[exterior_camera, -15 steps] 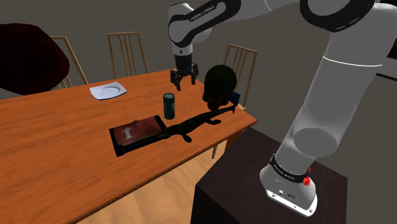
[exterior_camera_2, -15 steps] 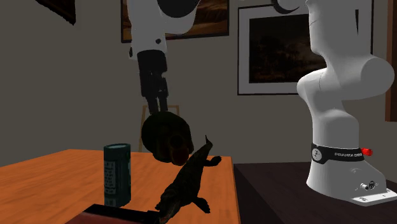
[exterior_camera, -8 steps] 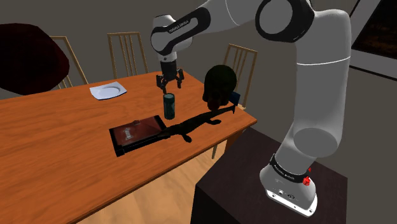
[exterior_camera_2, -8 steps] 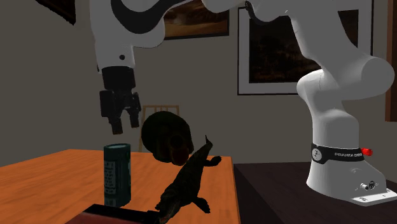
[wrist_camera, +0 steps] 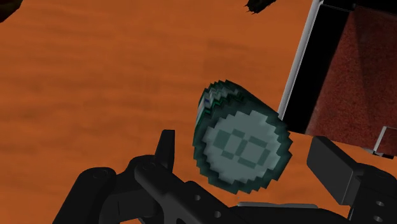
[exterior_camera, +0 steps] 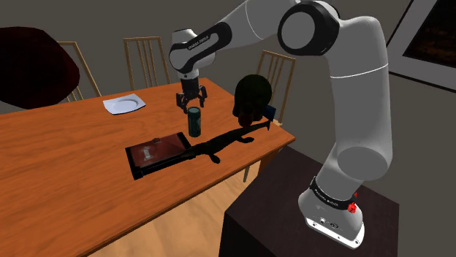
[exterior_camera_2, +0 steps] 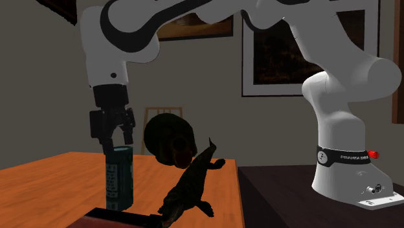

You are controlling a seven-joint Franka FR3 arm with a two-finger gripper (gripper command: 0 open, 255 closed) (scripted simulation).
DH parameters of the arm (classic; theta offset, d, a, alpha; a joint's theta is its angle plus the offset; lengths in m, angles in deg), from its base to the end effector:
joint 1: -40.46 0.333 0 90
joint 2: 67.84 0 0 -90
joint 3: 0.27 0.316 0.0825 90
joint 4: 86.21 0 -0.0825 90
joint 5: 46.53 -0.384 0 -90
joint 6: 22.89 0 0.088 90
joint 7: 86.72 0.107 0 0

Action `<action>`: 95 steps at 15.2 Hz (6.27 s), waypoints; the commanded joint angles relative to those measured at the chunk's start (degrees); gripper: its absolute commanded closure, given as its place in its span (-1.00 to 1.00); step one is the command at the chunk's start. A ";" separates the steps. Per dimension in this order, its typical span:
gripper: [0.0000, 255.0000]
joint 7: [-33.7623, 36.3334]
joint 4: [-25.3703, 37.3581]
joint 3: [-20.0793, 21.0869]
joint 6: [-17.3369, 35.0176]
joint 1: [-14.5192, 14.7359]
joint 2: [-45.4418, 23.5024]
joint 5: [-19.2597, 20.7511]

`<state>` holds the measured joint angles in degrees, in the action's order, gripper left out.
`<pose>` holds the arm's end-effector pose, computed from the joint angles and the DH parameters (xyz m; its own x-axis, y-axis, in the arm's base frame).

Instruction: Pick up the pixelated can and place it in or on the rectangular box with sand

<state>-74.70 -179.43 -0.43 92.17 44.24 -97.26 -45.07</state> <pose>0.6668 0.0409 0.3124 0.9829 -0.1357 -0.1244 -0.1304 -0.9902 0.0498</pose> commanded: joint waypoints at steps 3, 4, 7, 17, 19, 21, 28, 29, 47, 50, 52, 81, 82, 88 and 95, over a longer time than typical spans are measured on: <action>-1.00 -0.02 -0.98 -0.02 1.75 -0.05 -0.74 0.02; -1.00 -0.02 -0.98 -0.02 1.74 -0.05 -0.74 0.02; -1.00 -0.02 -0.97 -0.02 1.74 -0.05 -0.74 0.02; 1.00 -0.02 -1.00 -0.02 1.76 -0.05 -0.73 0.02; 1.00 -0.02 -0.97 -0.02 1.74 -0.04 -0.74 0.02; 1.00 -0.04 -0.54 -0.02 0.56 -0.04 0.01 0.00; 1.00 -0.15 1.51 -0.01 -3.77 -0.04 2.30 -0.03; 1.00 -0.16 1.85 -0.01 -4.41 -0.04 2.59 -0.04; 1.00 5.17 10.97 1.79 -15.97 3.90 4.92 -0.10; 1.00 8.46 14.07 2.83 -18.13 6.28 3.94 -0.08; 1.00 10.65 16.65 3.50 -19.74 7.89 2.96 -0.04; 1.00 17.74 13.99 5.28 -10.22 13.23 -3.92 0.44; 1.00 17.75 13.56 5.27 -9.58 13.22 -4.14 0.46; 1.00 17.76 12.80 5.24 -8.38 13.22 -4.58 0.50; -1.00 17.75 12.81 5.24 -8.39 13.22 -4.58 0.50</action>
<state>-56.94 -166.62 4.81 83.78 57.46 -101.84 -44.57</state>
